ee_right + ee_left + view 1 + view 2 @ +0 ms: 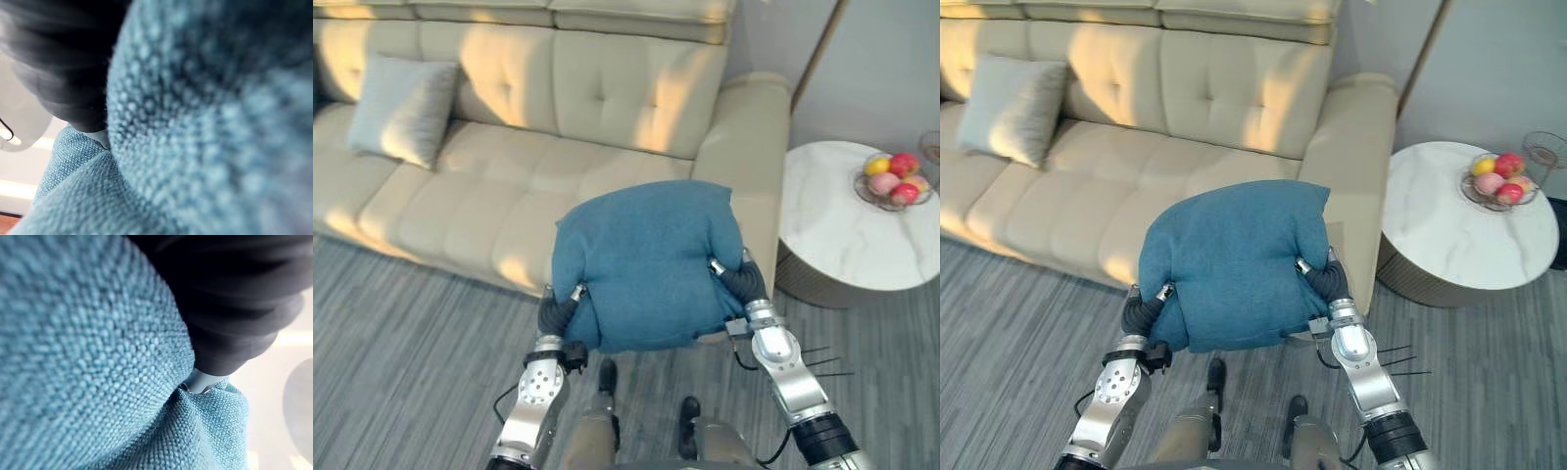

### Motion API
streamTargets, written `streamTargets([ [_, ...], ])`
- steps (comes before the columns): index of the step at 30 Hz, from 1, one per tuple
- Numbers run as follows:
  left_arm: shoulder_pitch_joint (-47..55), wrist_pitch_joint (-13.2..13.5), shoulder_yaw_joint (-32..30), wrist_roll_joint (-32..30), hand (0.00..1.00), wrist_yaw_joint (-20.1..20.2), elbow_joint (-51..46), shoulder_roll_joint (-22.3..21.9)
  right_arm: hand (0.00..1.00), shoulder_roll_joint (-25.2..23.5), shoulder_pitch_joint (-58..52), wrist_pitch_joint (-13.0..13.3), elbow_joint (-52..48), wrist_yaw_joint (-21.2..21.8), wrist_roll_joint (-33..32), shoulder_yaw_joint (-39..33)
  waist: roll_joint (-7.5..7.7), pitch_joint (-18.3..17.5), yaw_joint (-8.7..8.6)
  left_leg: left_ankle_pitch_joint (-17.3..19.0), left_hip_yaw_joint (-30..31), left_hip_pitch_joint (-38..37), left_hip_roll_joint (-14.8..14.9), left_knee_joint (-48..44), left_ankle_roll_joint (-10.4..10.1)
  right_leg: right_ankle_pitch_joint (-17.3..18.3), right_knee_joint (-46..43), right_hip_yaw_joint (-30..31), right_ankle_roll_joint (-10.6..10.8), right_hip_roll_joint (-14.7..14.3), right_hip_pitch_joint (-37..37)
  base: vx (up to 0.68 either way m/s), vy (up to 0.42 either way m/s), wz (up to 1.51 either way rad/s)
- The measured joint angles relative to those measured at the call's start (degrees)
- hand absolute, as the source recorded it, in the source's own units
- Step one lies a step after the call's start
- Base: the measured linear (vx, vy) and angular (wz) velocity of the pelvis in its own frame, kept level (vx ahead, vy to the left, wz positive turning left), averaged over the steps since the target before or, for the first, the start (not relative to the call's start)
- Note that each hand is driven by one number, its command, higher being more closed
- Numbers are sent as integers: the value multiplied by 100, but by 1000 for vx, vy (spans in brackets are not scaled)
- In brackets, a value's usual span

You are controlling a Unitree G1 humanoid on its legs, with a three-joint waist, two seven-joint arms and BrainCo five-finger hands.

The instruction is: Pick up cushions and gather them together orderly.

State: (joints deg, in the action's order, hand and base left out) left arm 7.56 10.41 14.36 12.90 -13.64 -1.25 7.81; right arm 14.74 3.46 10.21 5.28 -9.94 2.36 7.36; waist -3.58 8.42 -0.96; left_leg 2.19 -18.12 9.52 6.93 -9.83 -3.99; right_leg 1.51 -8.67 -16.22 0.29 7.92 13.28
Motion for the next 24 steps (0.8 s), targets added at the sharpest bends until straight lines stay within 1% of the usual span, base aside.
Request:
streamTargets([
  [1,-66,-1,93,0,100,10,13,4,100,-75,-11,-12,5,-3,-1,-140,16,-6,-11,-3,53,-238,-69,615,-2,-161,159,-39,130,5,27,-134,176,59],
  [2,-66,-3,117,0,100,11,12,10,100,-124,-54,-13,-12,0,0,-192,50,-16,-9,-28,44,-181,-73,604,5,-185,258,-38,160,9,-3,-135,196,52],
  [3,-50,-8,144,-1,100,27,13,32,100,-208,-120,-19,-12,-1,-1,-242,135,-21,40,-6,25,-107,-123,450,91,-456,452,-18,168,26,-90,-89,128,23],
  [4,15,-8,134,-1,100,27,12,35,100,-272,-152,-33,-12,11,-2,-239,157,-25,62,87,21,-63,-149,273,187,-596,574,-12,198,44,-191,-82,119,12],
  [5,74,-8,128,0,100,27,12,41,100,-335,-161,-37,-12,13,-2,-232,157,-26,79,199,15,-14,-154,67,223,-680,656,1,225,69,-263,-91,167,-2],
  [6,132,-7,126,0,100,27,8,40,100,-371,-161,-37,-13,16,-4,-224,153,-29,136,355,0,81,-144,-178,270,-756,714,39,300,93,-297,-82,172,-10],
  [7,141,-7,126,0,100,37,3,40,100,-362,-161,-37,-13,17,-7,-225,152,-32,173,513,-15,177,-127,-386,282,-774,751,55,313,106,-298,-81,163,-11],
  [10,147,-8,121,-1,100,89,-22,44,100,-359,-161,-38,-15,17,-14,-229,157,-38,170,765,31,409,-87,-783,304,-792,831,42,359,111,-288,-33,96,-1],
  [11,160,-8,119,-2,100,104,-22,49,100,-360,-162,-43,-15,18,-20,-229,156,-38,168,881,71,496,-74,-961,347,-766,797,37,393,139,-274,4,127,-2],
  [12,166,-10,119,-4,100,116,-27,49,100,-356,-169,-47,-15,18,-26,-229,161,-42,171,1018,84,574,-94,-1129,389,-646,602,35,463,204,-188,14,145,-1],
  [13,166,-14,119,-5,100,121,-32,51,100,-356,-176,-48,-15,18,-33,-231,161,-42,162,1089,91,598,-107,-1204,438,-532,430,42,484,238,-123,31,165,7],
  [14,169,-36,122,-7,100,145,-36,57,100,-355,-254,-48,-16,18,-68,-236,174,-42,146,1219,159,637,-196,-1301,508,-217,-46,37,545,377,-2,74,147,39],
  [15,184,-66,125,-8,100,223,-43,79,100,-356,-393,-48,-15,17,-76,-249,223,-42,65,1288,342,544,-343,-1320,557,82,-765,64,384,574,138,111,128,60],
  [16,210,-71,125,-9,100,252,-43,84,100,-354,-451,-48,-13,18,-75,-252,226,-43,-2,1343,460,493,-432,-1335,618,169,-1256,108,277,705,261,272,147,82],
  [17,272,-116,125,-15,100,296,-50,97,100,-385,-561,-50,11,24,-74,-252,217,-41,-64,1407,635,288,-556,-1330,798,132,-2450,515,157,872,738,272,122,73],
  [18,274,-135,128,-16,100,321,-49,145,100,-435,-647,-53,18,25,-75,-260,216,-37,-109,1469,762,169,-588,-1344,832,305,-2891,733,167,850,889,355,109,63],
  [19,270,-135,129,-16,100,322,-49,192,100,-437,-682,-53,18,32,-75,-260,222,-34,-120,1490,837,102,-592,-1340,789,505,-3014,819,225,765,944,238,22,49],
  [20,253,-134,128,-15,100,322,-49,269,100,-496,-714,-53,18,54,-77,-260,219,-31,-127,1562,939,-30,-598,-1287,783,785,-2979,870,244,552,1082,315,-3,38],
  [21,240,-134,128,-15,100,323,-48,288,100,-506,-721,-53,20,73,-78,-274,207,-23,-134,1593,981,-134,-601,-1235,772,834,-2817,857,232,389,1215,333,-27,45],
  [22,219,-134,142,-14,100,335,-42,288,100,-481,-724,-53,26,107,-127,-297,172,2,-177,1653,1043,-308,-592,-1148,732,803,-2385,791,243,194,1346,346,-40,37],
  [23,209,-134,147,-14,100,342,-36,286,100,-458,-723,-53,46,123,-192,-298,173,6,-192,1673,1054,-421,-597,-1079,703,736,-2117,689,230,111,1410,392,-64,39],
  [24,203,-134,161,-15,100,353,-28,288,100,-427,-729,-53,94,138,-243,-296,175,7,-202,1721,1066,-680,-603,-942,601,409,-1407,414,126,-49,1444,557,-109,37],
])
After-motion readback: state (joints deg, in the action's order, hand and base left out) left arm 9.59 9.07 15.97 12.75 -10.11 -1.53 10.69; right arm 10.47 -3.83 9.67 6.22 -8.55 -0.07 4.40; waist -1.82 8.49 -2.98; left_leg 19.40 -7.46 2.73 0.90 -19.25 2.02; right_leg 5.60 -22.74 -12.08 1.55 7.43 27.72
